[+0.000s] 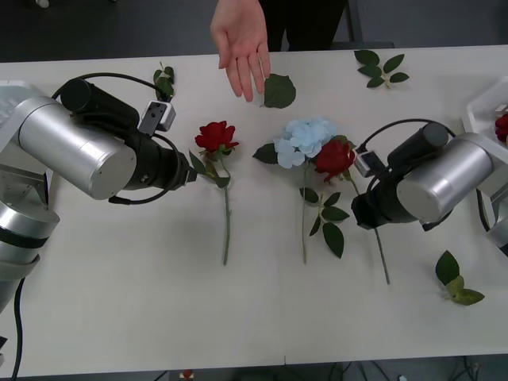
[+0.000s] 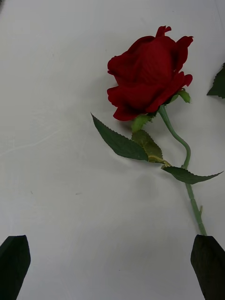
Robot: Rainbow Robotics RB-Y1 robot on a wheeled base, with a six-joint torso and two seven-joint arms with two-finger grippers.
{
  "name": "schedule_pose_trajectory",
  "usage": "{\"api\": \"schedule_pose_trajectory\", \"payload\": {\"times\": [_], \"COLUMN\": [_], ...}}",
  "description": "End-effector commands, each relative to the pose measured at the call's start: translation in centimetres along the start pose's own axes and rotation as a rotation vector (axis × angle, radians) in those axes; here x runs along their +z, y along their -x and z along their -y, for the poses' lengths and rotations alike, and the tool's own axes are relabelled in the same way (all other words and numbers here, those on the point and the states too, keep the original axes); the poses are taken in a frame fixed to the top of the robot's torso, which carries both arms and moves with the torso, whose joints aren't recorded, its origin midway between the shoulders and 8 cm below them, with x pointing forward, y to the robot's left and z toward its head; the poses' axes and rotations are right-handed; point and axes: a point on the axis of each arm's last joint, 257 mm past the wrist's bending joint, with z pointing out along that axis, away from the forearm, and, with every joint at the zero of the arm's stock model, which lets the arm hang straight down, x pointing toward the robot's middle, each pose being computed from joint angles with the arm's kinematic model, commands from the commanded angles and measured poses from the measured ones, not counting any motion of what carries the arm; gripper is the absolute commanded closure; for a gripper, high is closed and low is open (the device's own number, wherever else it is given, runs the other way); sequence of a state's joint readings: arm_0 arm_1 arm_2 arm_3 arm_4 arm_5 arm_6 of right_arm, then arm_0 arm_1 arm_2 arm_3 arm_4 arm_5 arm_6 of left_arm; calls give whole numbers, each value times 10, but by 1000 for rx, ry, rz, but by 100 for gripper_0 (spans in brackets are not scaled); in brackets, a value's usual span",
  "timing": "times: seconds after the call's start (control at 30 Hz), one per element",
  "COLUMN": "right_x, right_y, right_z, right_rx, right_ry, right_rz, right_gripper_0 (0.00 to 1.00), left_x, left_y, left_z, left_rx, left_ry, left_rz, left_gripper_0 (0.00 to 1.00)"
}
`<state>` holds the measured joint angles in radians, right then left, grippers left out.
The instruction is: Place the red flowers into the right box and the blue flowers into the left box. If a person shows an open palm, hand one flower to the person first, then continue sorting.
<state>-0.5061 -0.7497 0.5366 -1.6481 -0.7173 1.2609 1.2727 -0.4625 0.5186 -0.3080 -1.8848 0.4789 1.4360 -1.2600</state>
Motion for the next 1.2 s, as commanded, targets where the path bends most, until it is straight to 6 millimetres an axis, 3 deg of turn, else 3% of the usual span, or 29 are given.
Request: {"api": "schedule_pose_trajectory", "payload": {"times": [0.03, 0.13, 0.23, 0.37, 0.57, 0.83, 1.07, 1.2], "right_x": [-67, -110, -136, -163, -212, -286, -350, -382], "right_y": [66, 95, 116, 145, 221, 343, 407, 425], "right_z": [30, 62, 70, 66, 22, -34, -73, -85], "right_rx": [64, 75, 63, 21, -62, -149, -245, -286], "right_ry": [55, 93, 145, 197, 329, 424, 386, 349], "right_rz": [167, 269, 358, 474, 698, 1027, 1237, 1327], "right_gripper_0": [100, 100, 100, 100, 100, 100, 100, 100], "left_x": [-8, -8, -8, -8, -8, -8, -8, -8], "left_y": [25, 25, 25, 25, 25, 25, 25, 25], "left_z": [13, 13, 13, 13, 13, 13, 13, 13], "left_rx": [-44, -44, -44, -44, -44, -44, -44, -44], "left_ry": [-12, -12, -12, -12, -12, -12, -12, -12], "left_rz": [55, 55, 55, 55, 55, 55, 55, 55], "left_gripper_0": [0, 0, 0, 0, 0, 0, 0, 0]}}
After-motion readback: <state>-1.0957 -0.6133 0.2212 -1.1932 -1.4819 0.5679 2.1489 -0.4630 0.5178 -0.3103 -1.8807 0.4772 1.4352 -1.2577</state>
